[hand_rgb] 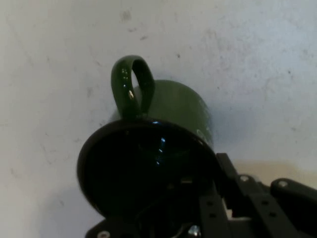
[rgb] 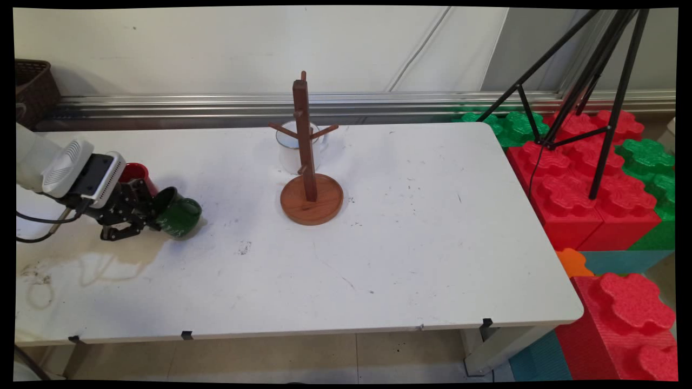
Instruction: Place the picked object on the table
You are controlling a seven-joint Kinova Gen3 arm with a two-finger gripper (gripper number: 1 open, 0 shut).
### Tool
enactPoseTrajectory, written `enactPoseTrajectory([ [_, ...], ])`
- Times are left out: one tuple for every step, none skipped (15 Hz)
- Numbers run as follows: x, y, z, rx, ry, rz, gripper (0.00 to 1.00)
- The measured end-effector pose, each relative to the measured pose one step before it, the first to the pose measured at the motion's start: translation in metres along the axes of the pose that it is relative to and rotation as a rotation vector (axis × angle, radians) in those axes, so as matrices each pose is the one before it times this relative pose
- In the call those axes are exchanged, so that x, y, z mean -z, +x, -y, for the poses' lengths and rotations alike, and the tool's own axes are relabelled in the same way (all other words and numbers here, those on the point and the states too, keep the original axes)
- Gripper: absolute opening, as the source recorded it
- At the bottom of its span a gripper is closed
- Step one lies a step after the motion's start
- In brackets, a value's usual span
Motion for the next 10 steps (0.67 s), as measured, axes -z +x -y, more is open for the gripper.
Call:
enactPoseTrajectory([
  [-0.00119, -0.00009, -0.00052, -0.00562, -0.00215, 0.00398, 0.00],
  [-0.00039, 0.00010, -0.00063, -0.00272, -0.00020, 0.00167, 0.00],
  [-0.00076, 0.00017, -0.00035, -0.00447, -0.00086, 0.00193, 1.00],
  [-0.00066, -0.00001, 0.00071, -0.00418, -0.00059, 0.00078, 1.00],
  [-0.00056, 0.00013, -0.00009, -0.00241, 0.00014, 0.00124, 1.00],
  [-0.00048, 0.00052, -0.00004, -0.00206, 0.00050, 0.00066, 1.00],
  [-0.00013, 0.00058, 0.00006, -0.00034, 0.00155, -0.00081, 1.00],
  [-0.00003, 0.00074, 0.00061, 0.00100, 0.00172, -0.00244, 1.00],
  [0.00025, 0.00099, 0.00114, 0.00274, 0.00257, -0.00451, 1.00],
  [0.00074, 0.00140, 0.00179, 0.00424, 0.00316, -0.00698, 1.00],
])
